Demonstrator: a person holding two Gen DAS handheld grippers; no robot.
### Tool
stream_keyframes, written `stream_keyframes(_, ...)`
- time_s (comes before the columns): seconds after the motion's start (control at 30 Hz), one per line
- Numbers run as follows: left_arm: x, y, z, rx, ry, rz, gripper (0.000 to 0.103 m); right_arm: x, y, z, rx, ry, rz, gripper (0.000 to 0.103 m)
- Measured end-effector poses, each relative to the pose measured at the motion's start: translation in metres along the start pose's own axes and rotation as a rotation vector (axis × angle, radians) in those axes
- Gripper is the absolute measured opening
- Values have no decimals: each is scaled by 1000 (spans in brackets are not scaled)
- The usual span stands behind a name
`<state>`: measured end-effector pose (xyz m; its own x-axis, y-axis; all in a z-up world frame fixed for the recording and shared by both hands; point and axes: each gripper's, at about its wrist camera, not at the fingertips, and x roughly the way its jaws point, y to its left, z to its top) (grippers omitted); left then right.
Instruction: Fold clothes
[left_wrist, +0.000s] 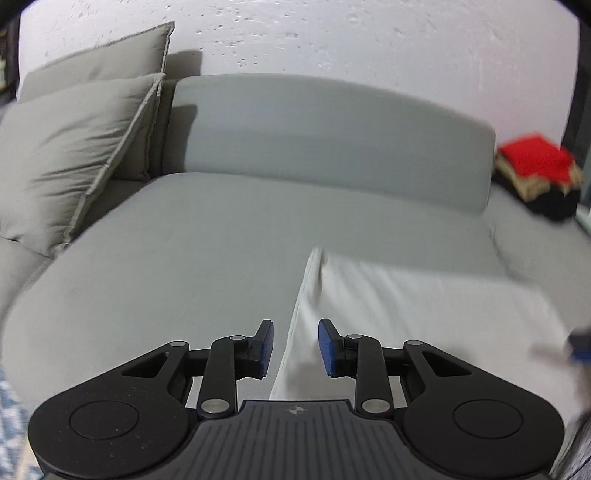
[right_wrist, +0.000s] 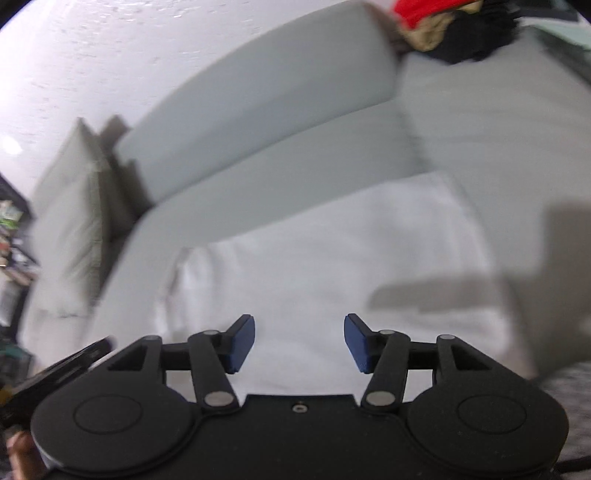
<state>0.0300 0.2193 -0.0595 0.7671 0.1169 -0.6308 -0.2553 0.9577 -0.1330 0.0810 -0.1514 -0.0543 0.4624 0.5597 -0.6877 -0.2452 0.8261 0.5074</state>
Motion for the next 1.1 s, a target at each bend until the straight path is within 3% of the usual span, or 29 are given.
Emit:
stream_keyframes(0.1, 36, 15, 21, -113, 37, -105, 28, 28, 12, 1, -2, 29, 37, 48)
stream_keyframes(0.27, 96, 25, 41, -181, 80, -120, 28, 65, 23, -18, 20, 126, 12, 46)
stream_keyframes(0.4, 129, 32, 56, -266, 127, -210, 28, 75, 25, -25, -6, 122, -28, 46)
stream_keyframes(0.6, 165, 24, 72, -229, 184, -237, 28, 79, 32, -19, -66, 126, -101, 46)
stream_keyframes(0.77, 180, 11, 78, -182, 221, -249, 28, 84, 19, -13, 10, 144, -56, 46)
stream_keyframes(0.83, 188, 9, 79, -172, 245, -235, 19, 84, 17, -12, 25, 150, -52, 47)
stream_keyframes(0.97, 204, 8, 79, -180, 289, -206, 14, 85, 20, -13, 7, 153, -56, 48)
stream_keyframes(1.1, 216, 26, 76, -288, 305, -224, 3, 85, 22, -14, -5, 152, -57, 51)
